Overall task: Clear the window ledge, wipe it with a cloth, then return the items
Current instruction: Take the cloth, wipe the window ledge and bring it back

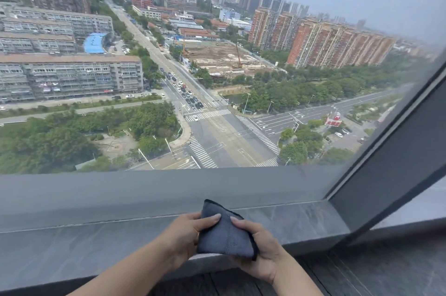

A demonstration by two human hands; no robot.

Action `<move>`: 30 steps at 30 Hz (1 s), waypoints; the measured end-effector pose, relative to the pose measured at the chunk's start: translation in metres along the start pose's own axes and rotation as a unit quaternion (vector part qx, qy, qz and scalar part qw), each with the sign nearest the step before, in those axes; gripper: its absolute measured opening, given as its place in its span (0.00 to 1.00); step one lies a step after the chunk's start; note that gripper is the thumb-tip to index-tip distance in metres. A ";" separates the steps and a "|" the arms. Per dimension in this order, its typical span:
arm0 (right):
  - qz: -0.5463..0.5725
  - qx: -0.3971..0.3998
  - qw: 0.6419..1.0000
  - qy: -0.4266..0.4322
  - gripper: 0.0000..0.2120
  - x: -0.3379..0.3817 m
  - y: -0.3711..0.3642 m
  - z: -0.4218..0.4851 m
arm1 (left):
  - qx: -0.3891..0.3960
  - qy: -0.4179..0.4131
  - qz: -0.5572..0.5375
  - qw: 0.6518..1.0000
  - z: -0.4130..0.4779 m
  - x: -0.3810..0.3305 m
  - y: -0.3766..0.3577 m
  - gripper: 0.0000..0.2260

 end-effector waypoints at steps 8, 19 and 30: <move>0.110 -0.085 0.989 0.052 0.16 0.049 0.125 -0.036 | -0.028 0.036 0.075 0.996 0.080 0.063 -0.105 0.03; -0.266 -0.617 0.676 0.302 0.17 0.195 0.260 -0.155 | 0.025 0.019 0.224 0.974 0.150 0.083 -0.198 0.18; -0.513 -0.615 0.537 0.265 0.26 0.157 0.293 -0.072 | 0.003 0.030 0.207 0.978 0.141 0.116 -0.183 0.10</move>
Point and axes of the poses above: each hand's wrist, its own z-axis towards the middle knuckle, its own y-axis out of the back of the hand, x = y × z, the point moved 10 cm from there along z, towards the middle knuckle, and after that the axes turned 13 degrees about -y, right-handed, at the moved point
